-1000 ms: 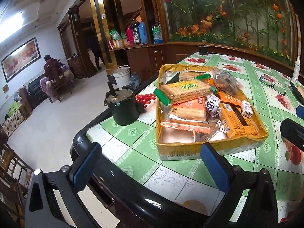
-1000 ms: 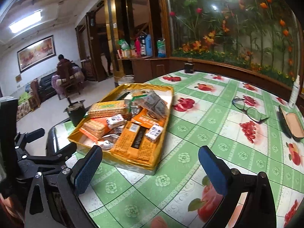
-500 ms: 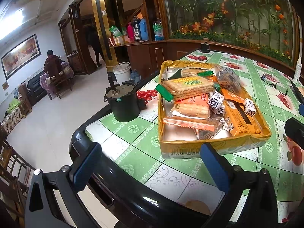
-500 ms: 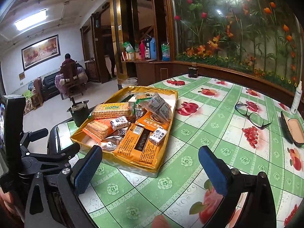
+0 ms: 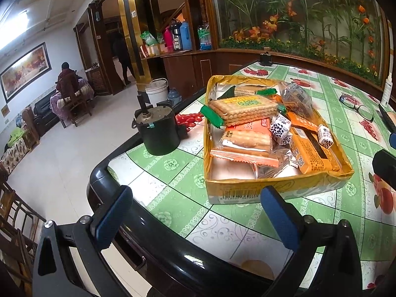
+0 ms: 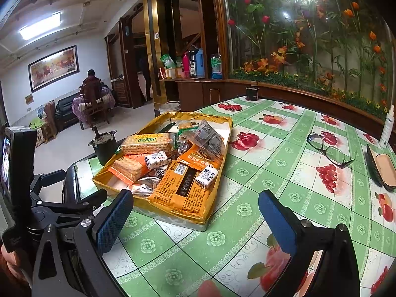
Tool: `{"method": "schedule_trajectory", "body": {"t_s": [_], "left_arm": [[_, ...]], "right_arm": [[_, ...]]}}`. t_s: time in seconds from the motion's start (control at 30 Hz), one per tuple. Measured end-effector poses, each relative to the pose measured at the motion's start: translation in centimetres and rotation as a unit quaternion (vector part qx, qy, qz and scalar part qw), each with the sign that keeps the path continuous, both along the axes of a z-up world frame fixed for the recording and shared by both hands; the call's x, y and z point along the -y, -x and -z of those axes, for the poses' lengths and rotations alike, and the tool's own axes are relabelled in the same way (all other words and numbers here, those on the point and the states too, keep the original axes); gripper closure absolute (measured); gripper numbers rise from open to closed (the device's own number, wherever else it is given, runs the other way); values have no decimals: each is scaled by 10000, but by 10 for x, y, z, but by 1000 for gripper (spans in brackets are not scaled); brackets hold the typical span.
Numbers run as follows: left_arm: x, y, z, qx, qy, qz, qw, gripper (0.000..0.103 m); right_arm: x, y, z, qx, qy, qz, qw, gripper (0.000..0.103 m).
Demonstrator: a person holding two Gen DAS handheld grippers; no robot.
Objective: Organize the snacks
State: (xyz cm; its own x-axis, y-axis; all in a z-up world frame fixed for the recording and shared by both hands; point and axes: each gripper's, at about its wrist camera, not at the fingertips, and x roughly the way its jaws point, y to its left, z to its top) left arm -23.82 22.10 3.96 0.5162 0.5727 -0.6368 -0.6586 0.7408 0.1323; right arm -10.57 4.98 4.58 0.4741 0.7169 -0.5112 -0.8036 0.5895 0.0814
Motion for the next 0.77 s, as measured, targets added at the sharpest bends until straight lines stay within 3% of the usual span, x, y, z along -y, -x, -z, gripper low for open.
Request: {"method": "schedule_trajectory", "body": {"t_s": [0.77], "left_arm": [[2,5,7,-9,-67,-189,9998,0]], "right_arm": [[-2,0,2,-121,-22,-81,9999,1]]}}
